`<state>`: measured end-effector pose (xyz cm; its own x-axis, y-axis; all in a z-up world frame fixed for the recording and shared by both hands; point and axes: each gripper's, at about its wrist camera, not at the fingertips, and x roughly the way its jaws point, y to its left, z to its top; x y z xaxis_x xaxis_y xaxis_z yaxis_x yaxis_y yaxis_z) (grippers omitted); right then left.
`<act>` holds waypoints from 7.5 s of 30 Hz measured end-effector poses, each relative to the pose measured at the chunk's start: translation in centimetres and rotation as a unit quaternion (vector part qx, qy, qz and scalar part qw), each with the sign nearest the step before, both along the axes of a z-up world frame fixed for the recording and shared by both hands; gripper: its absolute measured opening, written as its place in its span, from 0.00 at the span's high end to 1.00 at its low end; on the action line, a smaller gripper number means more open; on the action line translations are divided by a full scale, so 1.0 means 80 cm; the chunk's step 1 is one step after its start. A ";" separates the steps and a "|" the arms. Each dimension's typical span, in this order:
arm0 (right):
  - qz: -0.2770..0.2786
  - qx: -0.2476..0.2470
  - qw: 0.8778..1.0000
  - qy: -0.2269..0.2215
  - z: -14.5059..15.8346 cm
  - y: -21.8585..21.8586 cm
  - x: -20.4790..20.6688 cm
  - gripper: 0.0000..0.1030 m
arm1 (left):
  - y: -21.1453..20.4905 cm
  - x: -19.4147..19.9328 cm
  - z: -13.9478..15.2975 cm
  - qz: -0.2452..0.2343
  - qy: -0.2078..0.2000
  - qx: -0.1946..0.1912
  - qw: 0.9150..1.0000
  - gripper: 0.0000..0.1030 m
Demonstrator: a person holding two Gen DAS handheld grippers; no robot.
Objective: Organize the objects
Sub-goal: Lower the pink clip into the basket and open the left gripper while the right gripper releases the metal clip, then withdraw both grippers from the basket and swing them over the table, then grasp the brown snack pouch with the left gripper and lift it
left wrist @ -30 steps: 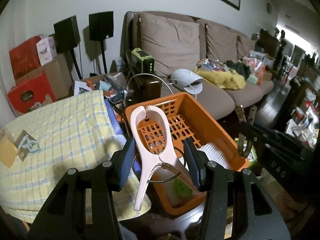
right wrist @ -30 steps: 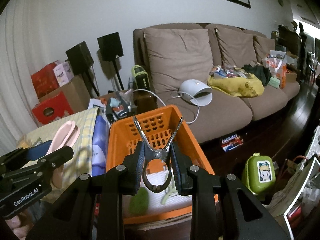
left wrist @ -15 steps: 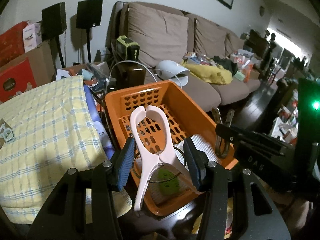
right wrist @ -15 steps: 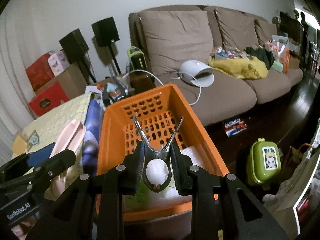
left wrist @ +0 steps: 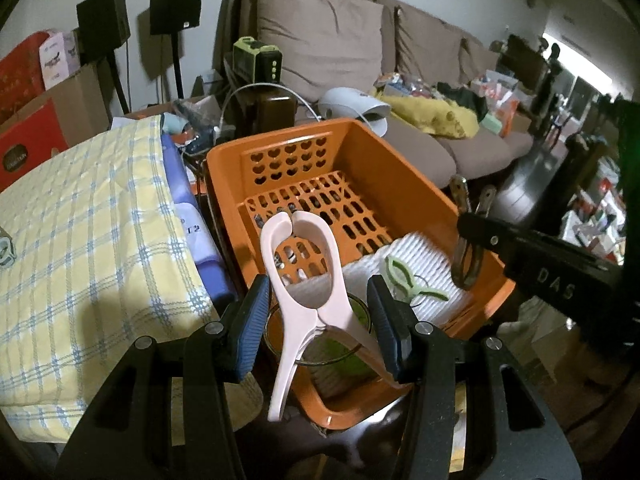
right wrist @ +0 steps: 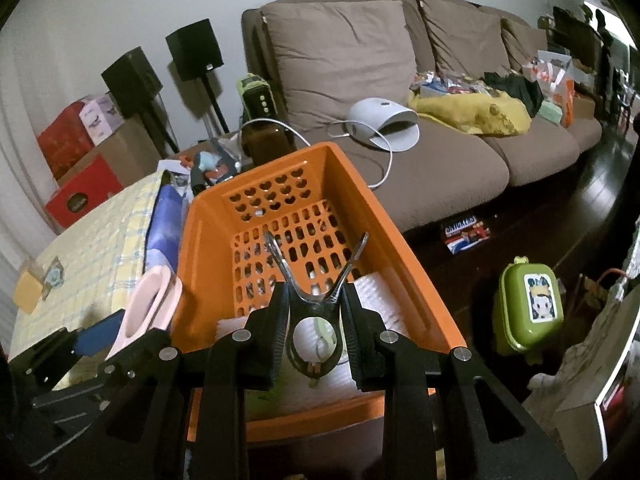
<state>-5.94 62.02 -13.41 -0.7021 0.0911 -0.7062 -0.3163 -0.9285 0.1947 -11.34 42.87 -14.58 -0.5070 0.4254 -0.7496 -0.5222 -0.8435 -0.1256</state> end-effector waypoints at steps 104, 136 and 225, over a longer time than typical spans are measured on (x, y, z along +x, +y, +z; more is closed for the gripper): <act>0.268 0.145 0.950 0.073 0.077 -0.419 -0.118 0.01 | -0.521 -0.043 0.100 0.312 0.107 -0.043 0.943 0.00; 0.379 0.059 0.920 -0.084 -0.028 -0.501 -0.281 0.53 | -0.540 -0.192 -0.019 0.323 -0.005 -0.021 0.946 0.00; 0.282 -0.002 0.957 -0.069 0.031 -0.366 -0.177 0.62 | -0.464 -0.247 -0.055 0.352 -0.051 -0.057 0.933 0.08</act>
<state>-20.12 32.70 -10.94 -0.5390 -0.2772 -0.7954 0.2113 -0.9586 0.1908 -31.08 5.71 -19.01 -0.5534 -0.0715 -0.8299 0.1760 -0.9839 -0.0326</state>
